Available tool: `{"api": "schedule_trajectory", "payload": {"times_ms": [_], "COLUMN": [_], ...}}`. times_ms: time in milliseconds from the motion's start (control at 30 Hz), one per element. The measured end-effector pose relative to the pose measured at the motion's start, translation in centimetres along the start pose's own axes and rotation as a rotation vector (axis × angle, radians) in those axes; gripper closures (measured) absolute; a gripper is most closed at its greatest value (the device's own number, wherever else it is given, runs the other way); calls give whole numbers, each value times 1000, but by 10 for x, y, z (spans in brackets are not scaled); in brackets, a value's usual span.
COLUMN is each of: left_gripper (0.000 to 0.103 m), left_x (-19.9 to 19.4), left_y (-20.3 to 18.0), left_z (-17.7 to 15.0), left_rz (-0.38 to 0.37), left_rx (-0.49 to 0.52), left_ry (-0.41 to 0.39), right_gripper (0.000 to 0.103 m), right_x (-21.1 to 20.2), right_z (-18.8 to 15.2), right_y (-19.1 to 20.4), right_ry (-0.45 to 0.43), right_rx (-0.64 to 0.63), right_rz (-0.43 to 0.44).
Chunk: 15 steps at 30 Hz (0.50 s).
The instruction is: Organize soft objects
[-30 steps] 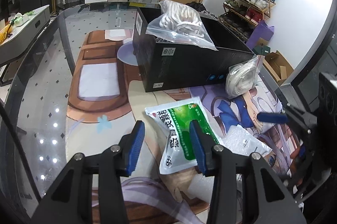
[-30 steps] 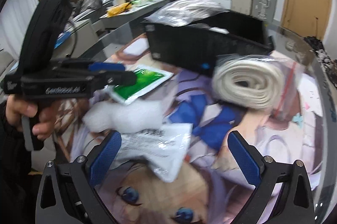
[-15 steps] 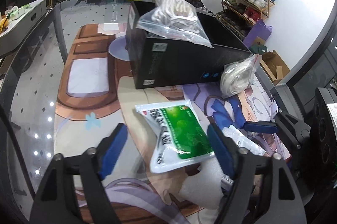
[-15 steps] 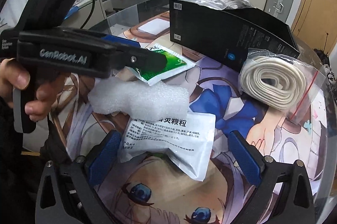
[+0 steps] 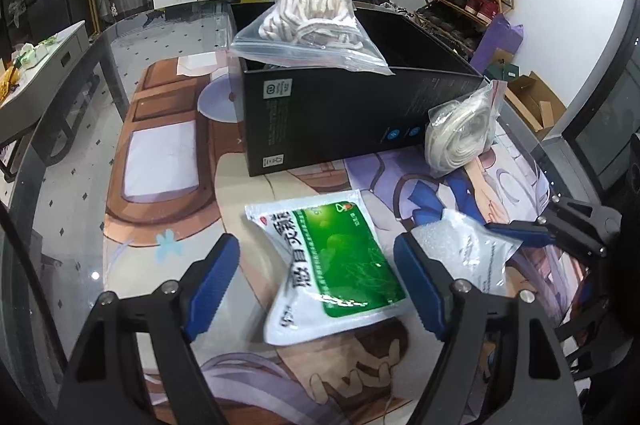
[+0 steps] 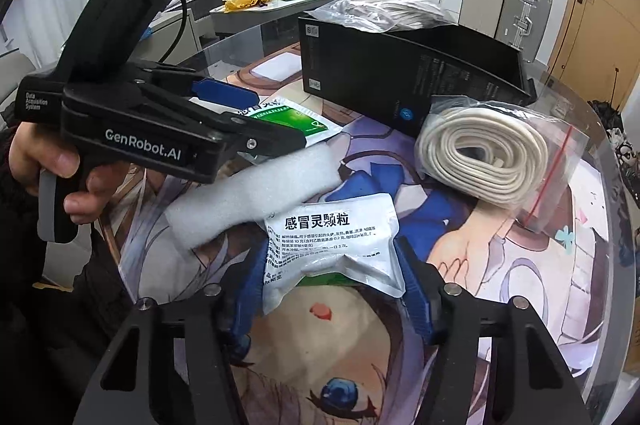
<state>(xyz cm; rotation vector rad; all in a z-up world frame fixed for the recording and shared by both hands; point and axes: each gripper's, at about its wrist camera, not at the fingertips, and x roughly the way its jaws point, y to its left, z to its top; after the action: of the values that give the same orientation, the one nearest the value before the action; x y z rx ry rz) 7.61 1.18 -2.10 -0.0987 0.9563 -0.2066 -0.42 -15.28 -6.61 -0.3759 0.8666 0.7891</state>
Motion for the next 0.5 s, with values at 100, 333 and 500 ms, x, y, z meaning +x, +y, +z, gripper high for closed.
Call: {"api": "schedule_trajectory", "payload": {"times_ms": [100,333,500], "left_gripper": [28,24,22], "left_x": [0,1,7], "left_y": [-2,-6,-19], "left_z": [-2,-3,-5], "left_rz": [18,40,114], "left_rx": [23,32,88], "left_ry": [1,3,10], "right_gripper": [43,43,43], "right_x": [-8,-17,-23], "right_z": [-5,-13,-12], "right_y": [-10,-31,-37], "right_ry": [-5,-18,-38], "right_rx": [21,60,74], "right_rz": [-25,-89,-110]}}
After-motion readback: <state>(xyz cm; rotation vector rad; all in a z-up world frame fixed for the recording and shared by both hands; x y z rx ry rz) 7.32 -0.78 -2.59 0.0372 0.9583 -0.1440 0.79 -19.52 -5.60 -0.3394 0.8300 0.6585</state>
